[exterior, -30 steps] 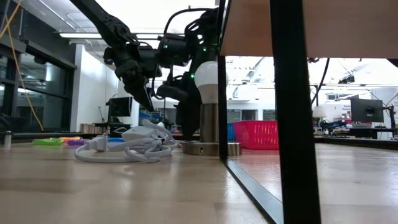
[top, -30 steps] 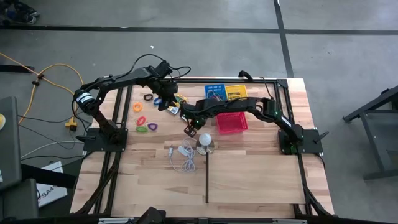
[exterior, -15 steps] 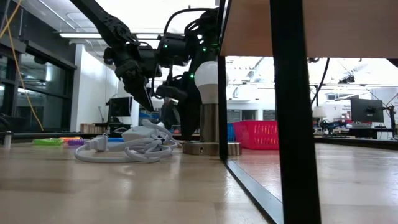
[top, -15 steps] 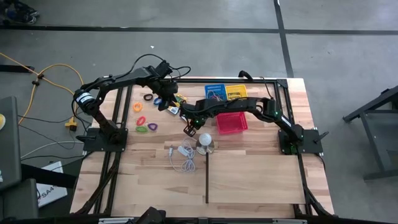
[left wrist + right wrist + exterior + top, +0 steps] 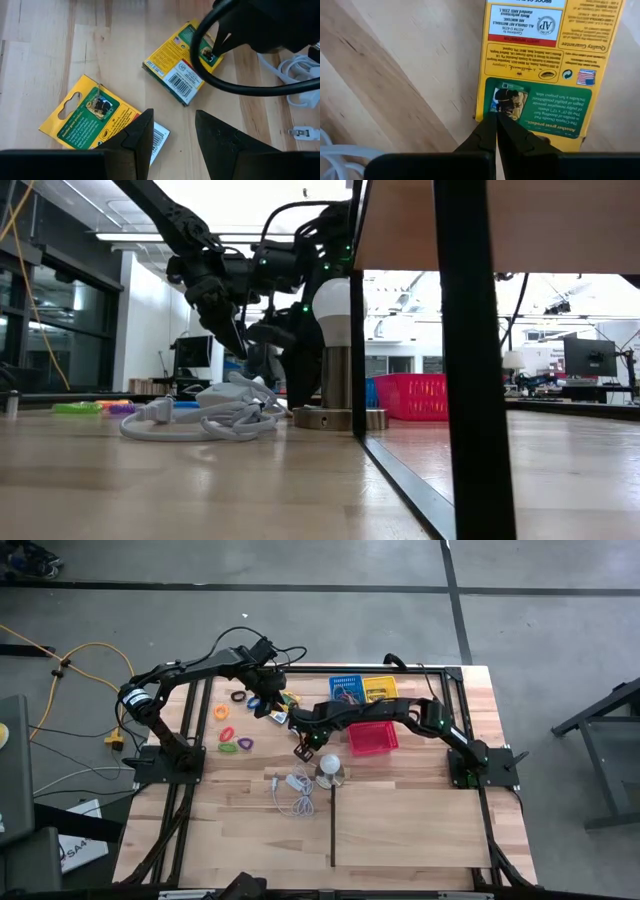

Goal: Pick & Place Office Desk Supplies
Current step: Stack the right yellow crayon box on top of the yellow crayon box

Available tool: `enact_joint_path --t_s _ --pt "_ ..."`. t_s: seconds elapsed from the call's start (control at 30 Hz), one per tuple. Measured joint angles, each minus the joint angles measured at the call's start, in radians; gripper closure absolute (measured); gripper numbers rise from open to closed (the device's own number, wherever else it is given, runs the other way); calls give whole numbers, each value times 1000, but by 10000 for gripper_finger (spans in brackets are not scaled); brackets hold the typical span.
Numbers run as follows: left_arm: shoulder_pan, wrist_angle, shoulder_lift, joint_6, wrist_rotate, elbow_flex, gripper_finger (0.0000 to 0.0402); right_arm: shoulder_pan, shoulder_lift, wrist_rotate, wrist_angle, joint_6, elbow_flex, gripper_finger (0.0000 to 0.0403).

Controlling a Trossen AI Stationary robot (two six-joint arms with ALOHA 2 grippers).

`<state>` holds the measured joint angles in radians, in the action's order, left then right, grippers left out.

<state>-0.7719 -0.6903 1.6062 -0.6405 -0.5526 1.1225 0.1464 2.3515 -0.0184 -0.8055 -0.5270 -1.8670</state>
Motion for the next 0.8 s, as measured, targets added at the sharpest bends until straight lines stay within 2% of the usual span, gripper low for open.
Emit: enact_joint_path --t_s 0.1,0.3,0.57,0.67,0.8 --pt "0 -4 1 1 -27 0 261 0 -4 1 -2 0 2 401" --pt "-35 -28 41 -50 -228 -35 261 -1 -3 -3 -10 0 2 401" --pt "-112 -19 112 90 -439 -72 261 -2 -3 2 -11 3 3 401" --pt "-103 -3 135 156 -414 -74 261 -3 -3 7 -11 6 3 401" --pt "-64 90 159 304 -245 -74 261 -4 -3 12 -10 7 4 401"
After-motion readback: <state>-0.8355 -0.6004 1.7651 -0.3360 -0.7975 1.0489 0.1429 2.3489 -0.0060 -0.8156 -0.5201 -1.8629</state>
